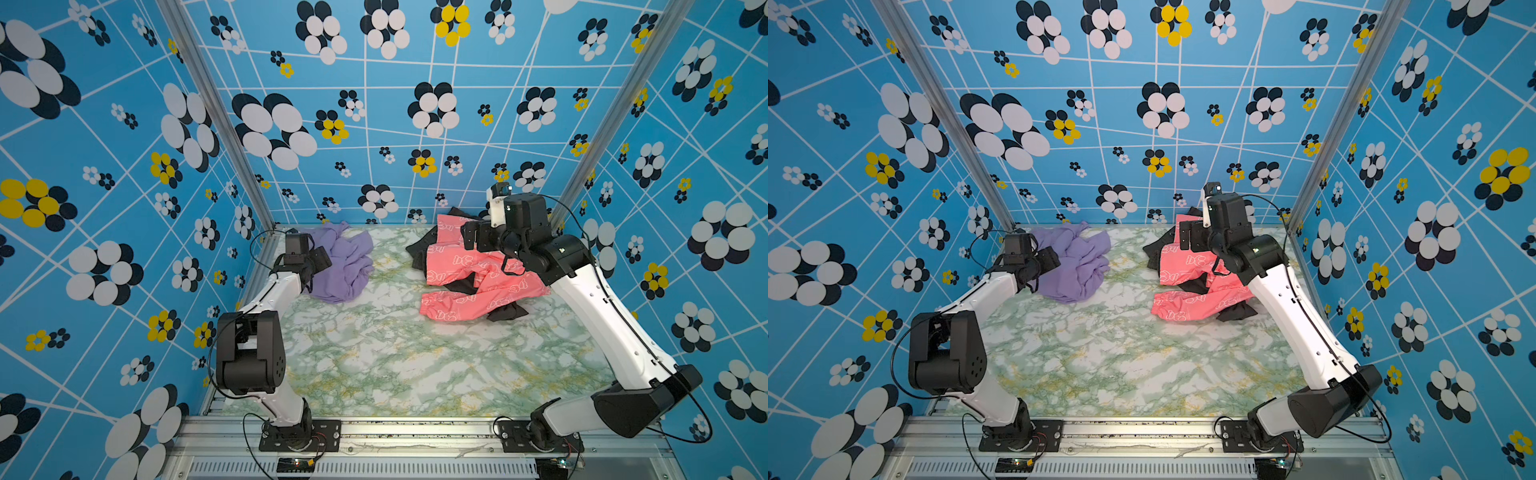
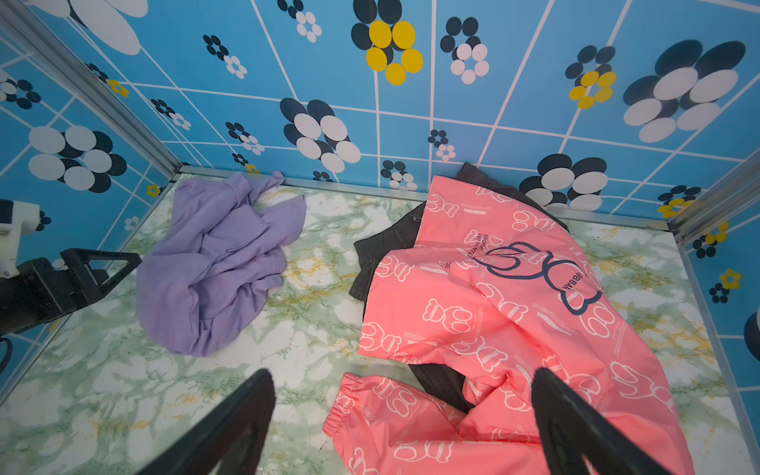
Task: Pick out a specific cloth from the pile
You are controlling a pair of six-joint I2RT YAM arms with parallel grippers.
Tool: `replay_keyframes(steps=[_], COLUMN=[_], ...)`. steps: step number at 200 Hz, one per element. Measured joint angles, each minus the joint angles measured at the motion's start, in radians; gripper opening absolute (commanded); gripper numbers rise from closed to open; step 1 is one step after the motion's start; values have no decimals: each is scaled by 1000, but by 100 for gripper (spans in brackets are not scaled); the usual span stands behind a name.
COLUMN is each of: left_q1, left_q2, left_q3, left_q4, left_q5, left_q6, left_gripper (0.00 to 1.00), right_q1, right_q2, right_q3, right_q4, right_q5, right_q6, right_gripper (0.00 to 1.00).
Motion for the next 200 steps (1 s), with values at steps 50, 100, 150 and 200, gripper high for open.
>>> replay_keyframes(steps=[50,100,150,200], left_q1=[-1,-1,-1,-1], left_q2=[-244,-340,-333,-240], left_q3=[-35,-208,-384,-507], left_q4=[83,214,363,530], left_q5=[-86,-116,-115,-121], left_q6=[106,203,258,281], left_gripper=[99,99,99,99], right_q1=[-12,-116,-275,-404], right_q2=[1,-13,-117,-170], right_q3=[-20,-178,-507,-822], right_q4=[2,72,232,473], right_q5=[-25,-37,12,67], right_q6=[1,26,29,-8], right_gripper=[99,99,99,99])
